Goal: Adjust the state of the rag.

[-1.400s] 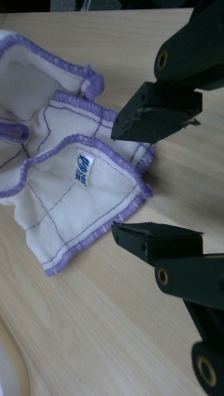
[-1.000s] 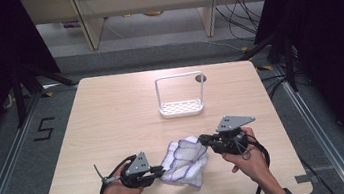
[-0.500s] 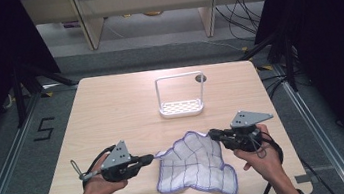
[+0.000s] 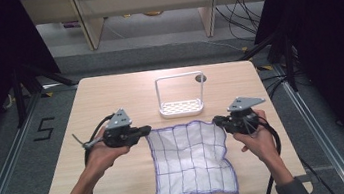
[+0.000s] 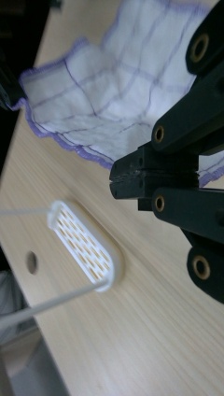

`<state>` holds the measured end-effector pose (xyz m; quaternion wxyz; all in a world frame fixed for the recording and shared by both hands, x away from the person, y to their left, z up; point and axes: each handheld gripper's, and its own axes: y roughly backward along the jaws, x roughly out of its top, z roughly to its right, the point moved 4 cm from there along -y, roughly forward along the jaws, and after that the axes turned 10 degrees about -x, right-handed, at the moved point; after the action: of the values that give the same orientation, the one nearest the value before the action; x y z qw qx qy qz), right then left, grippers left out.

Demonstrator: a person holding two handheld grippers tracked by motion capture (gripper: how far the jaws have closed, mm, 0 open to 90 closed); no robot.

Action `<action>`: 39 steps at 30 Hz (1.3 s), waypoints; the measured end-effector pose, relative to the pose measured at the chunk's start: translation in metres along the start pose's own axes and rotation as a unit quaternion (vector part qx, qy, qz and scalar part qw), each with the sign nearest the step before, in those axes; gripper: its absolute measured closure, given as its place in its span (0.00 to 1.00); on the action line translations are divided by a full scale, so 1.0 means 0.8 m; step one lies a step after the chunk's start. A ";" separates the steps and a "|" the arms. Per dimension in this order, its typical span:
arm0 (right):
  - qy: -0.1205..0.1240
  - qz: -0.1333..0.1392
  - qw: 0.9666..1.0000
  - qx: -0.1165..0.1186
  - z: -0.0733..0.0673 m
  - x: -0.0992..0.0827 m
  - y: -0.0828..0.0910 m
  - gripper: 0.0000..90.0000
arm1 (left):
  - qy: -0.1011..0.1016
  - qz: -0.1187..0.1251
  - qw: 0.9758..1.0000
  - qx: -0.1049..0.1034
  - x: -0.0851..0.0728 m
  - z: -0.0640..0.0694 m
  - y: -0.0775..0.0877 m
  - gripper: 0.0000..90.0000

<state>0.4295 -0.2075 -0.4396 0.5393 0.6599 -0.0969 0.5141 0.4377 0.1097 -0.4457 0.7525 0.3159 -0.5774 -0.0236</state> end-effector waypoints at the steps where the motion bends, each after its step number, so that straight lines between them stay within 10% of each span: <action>1: 0.001 -0.022 1.000 0.001 0.006 -0.003 -0.016 0.95 | 0.009 -0.003 1.000 0.004 -0.004 -0.010 -0.012 0.99; 5: 0.004 -0.062 0.998 -0.015 0.026 -0.012 -0.075 0.94 | 0.027 -0.030 0.999 0.029 -0.019 -0.046 -0.054 0.98; 9: -0.005 -0.102 0.994 -0.026 0.038 -0.021 -0.101 0.87 | 0.051 -0.035 0.997 0.037 -0.031 -0.064 -0.077 0.95; 11: 0.000 -0.089 0.995 -0.043 0.041 -0.024 -0.107 0.82 | 0.068 -0.026 0.997 0.041 -0.034 -0.065 -0.077 0.77; 12: -0.017 -0.096 0.994 -0.056 0.047 -0.026 -0.102 0.67 | 0.066 -0.025 0.997 0.039 -0.034 -0.063 -0.073 0.77; 19: -0.032 -0.052 0.997 -0.054 0.045 -0.031 -0.023 0.53 | 0.064 -0.011 0.998 0.002 -0.051 0.004 -0.016 0.54; 28: -0.040 -0.059 0.997 -0.004 -0.025 -0.103 0.048 0.52 | 0.059 -0.018 0.997 -0.056 -0.116 0.108 0.021 0.50; 39: 0.006 -0.092 0.995 0.038 -0.078 -0.147 0.061 0.59 | 0.022 -0.058 0.995 -0.079 -0.139 0.145 -0.006 0.54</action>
<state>0.3070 -0.2270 -0.5088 0.5594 0.6829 -0.0122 0.4696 0.2999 0.0985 -0.5274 0.7849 0.2890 -0.5378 -0.1058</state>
